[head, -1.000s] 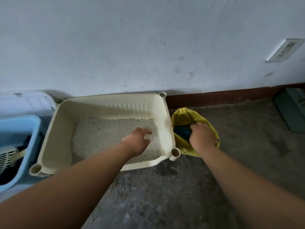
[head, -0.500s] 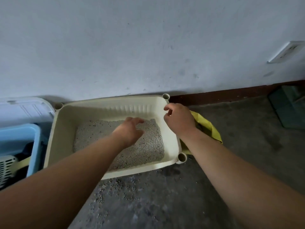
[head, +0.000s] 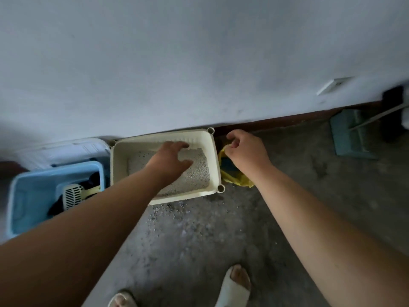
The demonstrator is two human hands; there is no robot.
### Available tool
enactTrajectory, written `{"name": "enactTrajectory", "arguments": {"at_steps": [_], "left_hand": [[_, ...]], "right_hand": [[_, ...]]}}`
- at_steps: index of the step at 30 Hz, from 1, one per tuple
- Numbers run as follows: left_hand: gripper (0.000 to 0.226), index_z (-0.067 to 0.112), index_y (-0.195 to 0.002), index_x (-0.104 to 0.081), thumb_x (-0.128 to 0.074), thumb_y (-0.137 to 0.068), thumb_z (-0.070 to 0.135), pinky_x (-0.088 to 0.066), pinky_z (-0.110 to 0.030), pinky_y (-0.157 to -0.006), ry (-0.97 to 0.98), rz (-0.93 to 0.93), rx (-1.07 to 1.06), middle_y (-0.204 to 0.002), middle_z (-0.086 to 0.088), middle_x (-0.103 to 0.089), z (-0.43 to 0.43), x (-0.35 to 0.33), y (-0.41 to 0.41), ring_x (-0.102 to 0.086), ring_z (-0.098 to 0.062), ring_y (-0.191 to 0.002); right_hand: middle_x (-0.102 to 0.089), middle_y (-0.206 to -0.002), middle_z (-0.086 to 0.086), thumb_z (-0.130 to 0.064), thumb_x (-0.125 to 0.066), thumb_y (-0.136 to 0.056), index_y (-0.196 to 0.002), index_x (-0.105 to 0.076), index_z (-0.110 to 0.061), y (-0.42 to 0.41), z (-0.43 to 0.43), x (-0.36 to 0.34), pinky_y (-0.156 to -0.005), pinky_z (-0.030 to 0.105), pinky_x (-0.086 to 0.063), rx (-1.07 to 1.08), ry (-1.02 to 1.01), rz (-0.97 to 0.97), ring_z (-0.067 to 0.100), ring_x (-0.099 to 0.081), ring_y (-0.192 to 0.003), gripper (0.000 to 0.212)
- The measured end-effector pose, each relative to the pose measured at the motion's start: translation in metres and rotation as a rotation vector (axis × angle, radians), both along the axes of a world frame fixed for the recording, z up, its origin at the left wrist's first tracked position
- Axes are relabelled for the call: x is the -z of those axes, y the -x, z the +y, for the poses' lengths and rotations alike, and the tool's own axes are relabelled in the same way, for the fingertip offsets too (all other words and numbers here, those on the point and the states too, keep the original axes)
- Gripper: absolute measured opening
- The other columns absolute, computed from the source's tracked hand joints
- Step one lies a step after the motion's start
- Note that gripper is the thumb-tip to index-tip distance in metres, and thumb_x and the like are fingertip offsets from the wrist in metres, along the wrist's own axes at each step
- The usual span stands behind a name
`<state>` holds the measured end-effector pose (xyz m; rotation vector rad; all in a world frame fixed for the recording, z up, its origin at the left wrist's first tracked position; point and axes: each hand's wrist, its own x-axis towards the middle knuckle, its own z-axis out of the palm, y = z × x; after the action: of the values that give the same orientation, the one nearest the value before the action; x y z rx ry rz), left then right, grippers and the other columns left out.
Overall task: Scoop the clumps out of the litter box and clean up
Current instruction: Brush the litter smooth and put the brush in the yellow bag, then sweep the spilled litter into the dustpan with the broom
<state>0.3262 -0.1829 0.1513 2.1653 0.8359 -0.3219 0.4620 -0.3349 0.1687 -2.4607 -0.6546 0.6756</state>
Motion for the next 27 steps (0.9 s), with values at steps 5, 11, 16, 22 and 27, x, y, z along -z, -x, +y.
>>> {"name": "enactTrajectory", "arguments": {"at_steps": [5, 11, 16, 22, 27], "left_hand": [[0.044, 0.025, -0.13, -0.052, -0.063, -0.089, 0.032, -0.048, -0.035, -0.094, -0.012, -0.064, -0.036, -0.138, -0.002, -0.042, -0.042, -0.124, -0.031, -0.053, -0.016, -0.116], [0.043, 0.022, -0.13, -0.054, -0.064, -0.088, 0.03, -0.041, -0.028, -0.092, -0.01, -0.131, 0.047, -0.134, -0.003, -0.044, -0.113, -0.229, -0.063, -0.054, -0.018, -0.113], [0.043, 0.024, -0.13, -0.053, -0.063, -0.089, 0.032, -0.04, -0.026, -0.095, -0.008, -0.171, 0.13, -0.137, -0.002, -0.041, -0.157, -0.297, -0.083, -0.053, -0.018, -0.117], [0.044, 0.028, -0.131, -0.05, -0.061, -0.09, 0.037, -0.043, -0.026, -0.095, -0.034, -0.225, 0.261, -0.144, 0.0, -0.037, -0.212, -0.368, -0.103, -0.053, -0.017, -0.119], [0.046, 0.026, -0.132, -0.05, -0.062, -0.09, 0.036, -0.046, -0.032, -0.1, -0.038, -0.22, 0.378, -0.142, -0.001, -0.039, -0.275, -0.412, -0.118, -0.053, -0.018, -0.118]], "right_hand": [[-0.06, -0.093, -0.007, -0.025, -0.059, -0.089, -0.121, -0.057, -0.023, -0.017, -0.045, -0.122, -0.08, 0.035, -0.055, 0.012, -0.013, 0.04, 0.011, -0.06, -0.089, 0.032], [-0.058, -0.09, -0.008, -0.024, -0.057, -0.091, -0.122, -0.056, -0.022, -0.031, -0.112, -0.237, -0.075, 0.027, -0.054, 0.042, -0.003, 0.02, 0.01, -0.06, -0.087, 0.031], [-0.059, -0.099, -0.004, -0.024, -0.055, -0.092, -0.122, -0.055, -0.021, -0.04, -0.168, -0.309, -0.068, 0.022, -0.045, 0.103, 0.013, -0.016, 0.013, -0.059, -0.093, 0.03], [-0.063, -0.11, 0.001, -0.027, -0.059, -0.088, -0.119, -0.059, -0.021, -0.036, -0.237, -0.375, -0.074, 0.025, -0.047, 0.235, 0.018, -0.063, 0.017, -0.061, -0.099, 0.031], [-0.062, -0.118, 0.004, -0.029, -0.059, -0.087, -0.125, -0.055, -0.019, -0.041, -0.301, -0.423, -0.084, 0.03, -0.05, 0.309, 0.009, -0.05, 0.02, -0.061, -0.103, 0.039]]}}
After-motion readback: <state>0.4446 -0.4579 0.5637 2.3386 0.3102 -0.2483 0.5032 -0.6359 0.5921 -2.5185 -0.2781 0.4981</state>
